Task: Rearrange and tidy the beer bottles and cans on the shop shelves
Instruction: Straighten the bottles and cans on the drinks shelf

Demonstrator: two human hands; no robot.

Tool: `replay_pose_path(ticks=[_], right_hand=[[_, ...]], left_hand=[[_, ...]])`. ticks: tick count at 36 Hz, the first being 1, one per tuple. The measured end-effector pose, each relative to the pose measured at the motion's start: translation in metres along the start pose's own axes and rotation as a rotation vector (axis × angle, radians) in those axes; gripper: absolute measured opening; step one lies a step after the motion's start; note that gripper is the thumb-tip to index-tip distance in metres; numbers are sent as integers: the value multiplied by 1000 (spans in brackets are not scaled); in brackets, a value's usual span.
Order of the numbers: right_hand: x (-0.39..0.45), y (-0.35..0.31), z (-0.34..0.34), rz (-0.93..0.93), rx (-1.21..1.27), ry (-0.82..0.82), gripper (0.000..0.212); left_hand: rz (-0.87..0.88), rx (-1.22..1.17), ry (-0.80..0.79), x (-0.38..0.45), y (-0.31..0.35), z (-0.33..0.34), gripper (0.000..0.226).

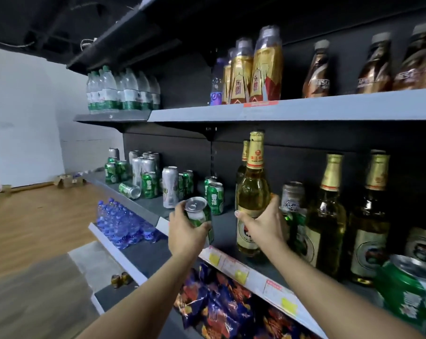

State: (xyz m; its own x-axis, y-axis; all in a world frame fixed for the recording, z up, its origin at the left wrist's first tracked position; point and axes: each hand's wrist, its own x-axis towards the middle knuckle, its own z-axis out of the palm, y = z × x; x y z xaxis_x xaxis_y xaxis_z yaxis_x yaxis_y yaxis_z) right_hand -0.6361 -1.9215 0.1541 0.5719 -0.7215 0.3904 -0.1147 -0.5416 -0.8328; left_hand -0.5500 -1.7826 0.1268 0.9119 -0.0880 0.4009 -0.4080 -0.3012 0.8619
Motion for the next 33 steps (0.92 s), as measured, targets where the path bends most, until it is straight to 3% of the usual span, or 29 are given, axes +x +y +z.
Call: replay_pose_path(ticks=[6, 13, 33], right_hand=[[38, 2, 40, 71, -65, 62, 67], [75, 5, 80, 137, -170, 123, 68], [90, 25, 121, 218, -336, 179, 85]], left_hand=[[-8, -56, -122, 73, -30, 35, 69], [-11, -46, -267, 127, -59, 69, 69], [64, 10, -440, 164, -89, 94, 78]])
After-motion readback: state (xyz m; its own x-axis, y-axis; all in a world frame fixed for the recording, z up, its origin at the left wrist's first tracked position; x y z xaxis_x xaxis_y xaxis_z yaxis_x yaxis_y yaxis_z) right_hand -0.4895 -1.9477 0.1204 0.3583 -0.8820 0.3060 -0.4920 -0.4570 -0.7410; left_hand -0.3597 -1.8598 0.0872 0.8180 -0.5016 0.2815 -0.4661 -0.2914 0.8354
